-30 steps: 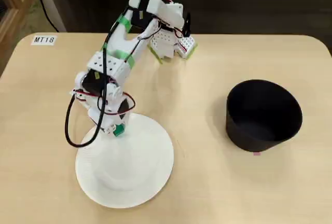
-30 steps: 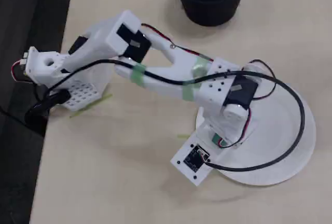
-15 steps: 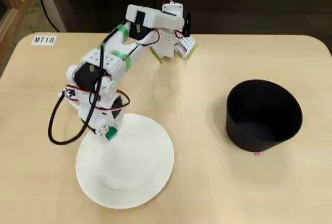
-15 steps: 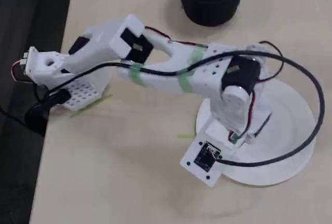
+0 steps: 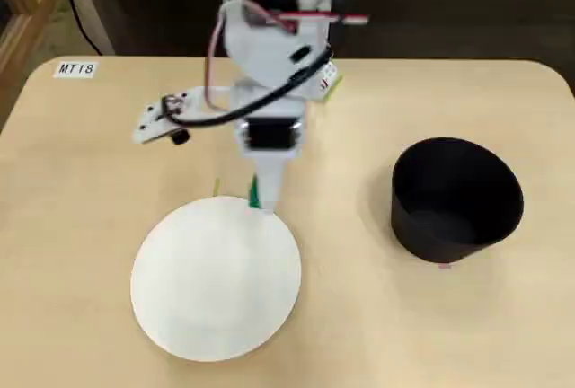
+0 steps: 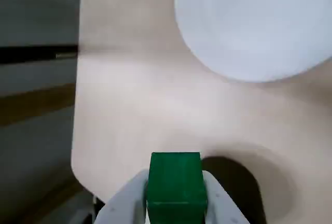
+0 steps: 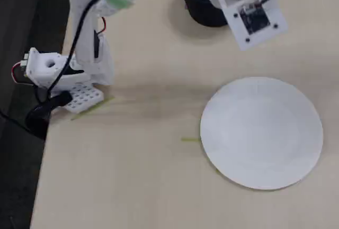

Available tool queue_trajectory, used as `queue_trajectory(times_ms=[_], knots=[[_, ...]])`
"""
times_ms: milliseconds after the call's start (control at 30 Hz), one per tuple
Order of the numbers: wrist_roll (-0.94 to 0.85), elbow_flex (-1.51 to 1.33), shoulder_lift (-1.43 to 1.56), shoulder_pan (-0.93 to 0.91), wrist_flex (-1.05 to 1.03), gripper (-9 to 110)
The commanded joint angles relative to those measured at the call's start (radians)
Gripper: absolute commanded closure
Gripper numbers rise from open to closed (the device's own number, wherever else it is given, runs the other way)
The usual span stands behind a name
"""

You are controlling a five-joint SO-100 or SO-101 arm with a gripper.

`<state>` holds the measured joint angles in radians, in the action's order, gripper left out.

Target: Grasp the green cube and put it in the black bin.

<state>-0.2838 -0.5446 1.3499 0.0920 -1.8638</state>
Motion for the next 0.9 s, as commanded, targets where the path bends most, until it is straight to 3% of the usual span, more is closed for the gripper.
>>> queue_trajectory(times_ms=[0, 167, 367, 600, 867], knots=[[0.000, -0.060, 0.106, 0.123, 0.012, 102], [0.029, -0.213, 0.170, 0.342, 0.035, 102], [0.137, -0.574, 0.311, 0.549, 0.282, 102], [0.158, -0.818, 0.383, 0.574, 0.448, 102], [0.195, -0.861, 0.341, 0.557, 0.638, 102]])
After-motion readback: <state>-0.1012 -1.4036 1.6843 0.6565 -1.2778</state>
